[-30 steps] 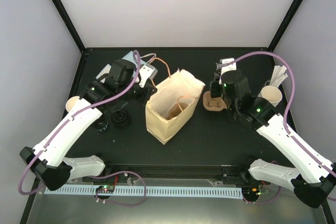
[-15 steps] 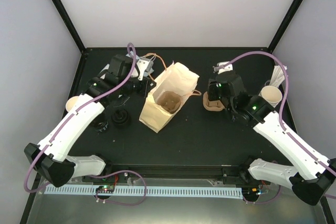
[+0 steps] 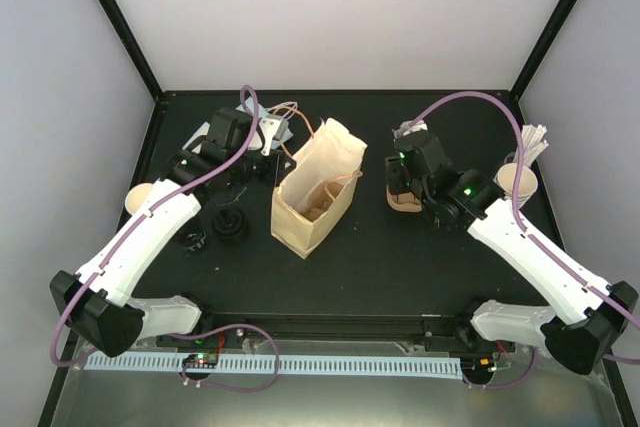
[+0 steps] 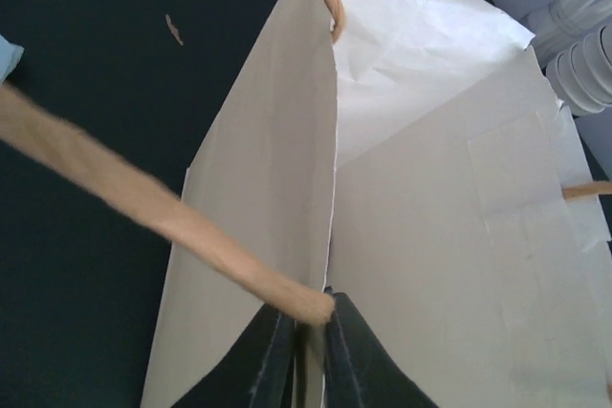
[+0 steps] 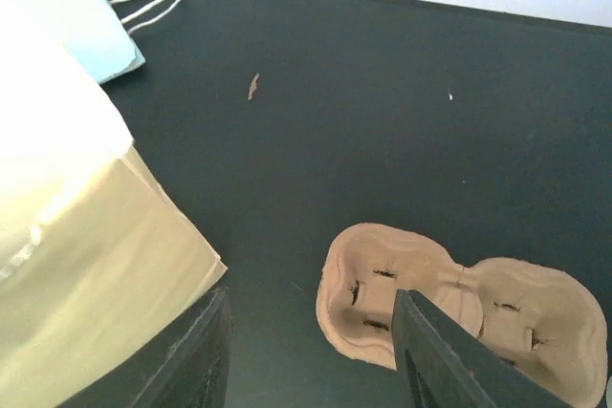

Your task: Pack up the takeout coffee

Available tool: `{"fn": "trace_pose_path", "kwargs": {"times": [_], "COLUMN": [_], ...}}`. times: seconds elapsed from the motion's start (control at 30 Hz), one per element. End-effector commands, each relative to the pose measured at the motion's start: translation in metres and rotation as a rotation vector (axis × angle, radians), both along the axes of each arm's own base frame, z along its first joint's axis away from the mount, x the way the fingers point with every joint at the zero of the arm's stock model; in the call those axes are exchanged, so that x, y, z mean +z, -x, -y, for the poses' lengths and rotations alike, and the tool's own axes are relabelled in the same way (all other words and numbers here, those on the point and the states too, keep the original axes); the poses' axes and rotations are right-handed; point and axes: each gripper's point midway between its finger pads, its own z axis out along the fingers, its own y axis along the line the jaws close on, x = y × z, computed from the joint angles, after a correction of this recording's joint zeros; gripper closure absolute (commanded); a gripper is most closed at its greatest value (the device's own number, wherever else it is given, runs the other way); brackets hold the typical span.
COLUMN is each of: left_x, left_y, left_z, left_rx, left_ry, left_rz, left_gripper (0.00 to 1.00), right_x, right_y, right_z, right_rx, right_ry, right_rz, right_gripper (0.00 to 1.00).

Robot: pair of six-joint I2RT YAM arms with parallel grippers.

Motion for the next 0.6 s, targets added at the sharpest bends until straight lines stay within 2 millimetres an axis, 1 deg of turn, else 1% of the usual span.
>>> {"fn": "trace_pose_path", "kwargs": {"times": [0.0, 0.03, 0.1, 0.13, 0.17, 0.2, 0.27, 0.3, 0.33, 0.43, 0.47, 0.57], "left_x": [0.0, -0.001, 0.0, 0.002, 0.006, 0.009, 0.017, 0.021, 0.025, 0.038, 0.041, 0.048], "left_y": [-0.006, -0.006, -0.005, -0.005, -0.004, -0.004, -0.002, -0.001, 0.0, 0.005, 0.006, 0.012], "left_z": [-0.006, -0.008, -0.011, -0.014, -0.017, -0.018, -0.025, -0.028, -0.031, -0.041, -0.044, -0.056], "left_rx": [0.034, 0.042, 0.05, 0.057, 0.063, 0.068, 0.092, 0.1, 0.107, 0.134, 0.143, 0.172], "left_ry": [0.007, 0.002, -0.004, -0.007, -0.007, -0.008, -0.013, -0.015, -0.017, -0.021, -0.022, -0.049], "left_rz": [-0.002, -0.001, 0.01, 0.022, 0.039, 0.052, 0.084, 0.1, 0.12, 0.174, 0.191, 0.227], "left_gripper": [0.83, 0.77, 0.69, 0.63, 0.58, 0.53, 0.42, 0.38, 0.32, 0.08, 0.02, 0.01], "right_x": [0.004, 0.003, 0.002, 0.002, 0.002, 0.002, 0.003, 0.004, 0.004, 0.004, 0.003, 0.004], "right_y": [-0.002, -0.002, -0.004, -0.004, -0.005, -0.005, -0.006, -0.006, -0.006, -0.006, -0.006, -0.007], "right_z": [0.004, 0.004, 0.004, 0.004, 0.003, 0.003, 0.004, 0.003, 0.003, 0.003, 0.004, 0.007], "right_rx": [-0.035, -0.04, -0.049, -0.051, -0.054, -0.055, -0.059, -0.058, -0.054, -0.053, -0.061, -0.088], "right_ry": [0.007, 0.01, 0.02, 0.024, 0.028, 0.031, 0.035, 0.032, 0.03, 0.024, 0.026, 0.026], "right_rz": [-0.029, -0.036, -0.051, -0.057, -0.062, -0.063, -0.063, -0.061, -0.059, -0.052, -0.054, -0.055], "right_gripper": [0.5, 0.49, 0.46, 0.45, 0.4, 0.32, 0.11, 0.04, 0.0, 0.0, 0.0, 0.0]}}
